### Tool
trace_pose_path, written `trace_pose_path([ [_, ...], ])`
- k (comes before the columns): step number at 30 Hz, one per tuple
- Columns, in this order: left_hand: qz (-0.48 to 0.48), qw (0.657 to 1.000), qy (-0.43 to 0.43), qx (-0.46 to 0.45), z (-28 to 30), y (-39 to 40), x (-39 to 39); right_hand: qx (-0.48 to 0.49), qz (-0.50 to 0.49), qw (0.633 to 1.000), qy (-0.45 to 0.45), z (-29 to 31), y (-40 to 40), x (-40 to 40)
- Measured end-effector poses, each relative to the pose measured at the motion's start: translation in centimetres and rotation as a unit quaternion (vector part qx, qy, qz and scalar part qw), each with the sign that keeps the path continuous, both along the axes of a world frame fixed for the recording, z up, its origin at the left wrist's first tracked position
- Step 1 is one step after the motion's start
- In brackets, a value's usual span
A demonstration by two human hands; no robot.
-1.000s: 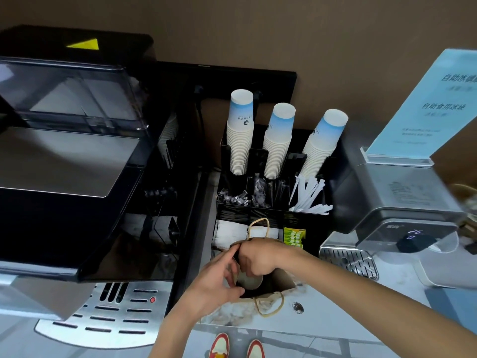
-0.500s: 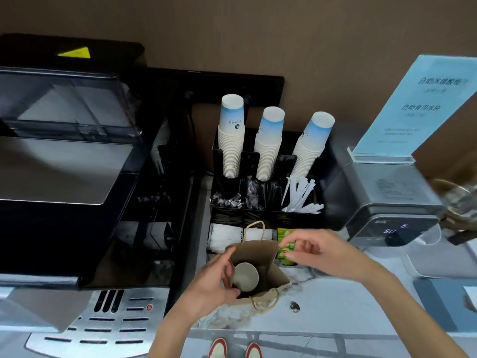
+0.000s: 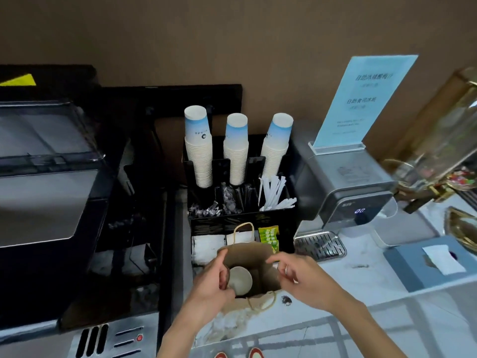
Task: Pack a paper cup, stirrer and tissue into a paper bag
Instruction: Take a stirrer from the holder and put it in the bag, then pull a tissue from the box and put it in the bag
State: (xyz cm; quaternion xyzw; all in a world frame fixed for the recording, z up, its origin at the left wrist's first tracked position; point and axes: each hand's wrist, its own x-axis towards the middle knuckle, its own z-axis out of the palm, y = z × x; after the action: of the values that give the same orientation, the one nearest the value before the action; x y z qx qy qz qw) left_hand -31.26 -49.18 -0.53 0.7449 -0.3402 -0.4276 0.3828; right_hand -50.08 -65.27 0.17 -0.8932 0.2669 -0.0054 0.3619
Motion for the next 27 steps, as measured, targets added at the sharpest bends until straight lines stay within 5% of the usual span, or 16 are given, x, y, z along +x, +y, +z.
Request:
trace_pose_path([
  [17,-0.177,0.984,0.002,0.002,0.9,-9.4,-10.2,-0.046,-0.195,0.980,0.014,2.7,-2.5,-13.1],
  [27,-0.167,0.986,0.000,0.000,-0.6,-17.4,-19.3,-0.039,-0.219,0.975,0.019,1.1,-9.3,-22.4],
])
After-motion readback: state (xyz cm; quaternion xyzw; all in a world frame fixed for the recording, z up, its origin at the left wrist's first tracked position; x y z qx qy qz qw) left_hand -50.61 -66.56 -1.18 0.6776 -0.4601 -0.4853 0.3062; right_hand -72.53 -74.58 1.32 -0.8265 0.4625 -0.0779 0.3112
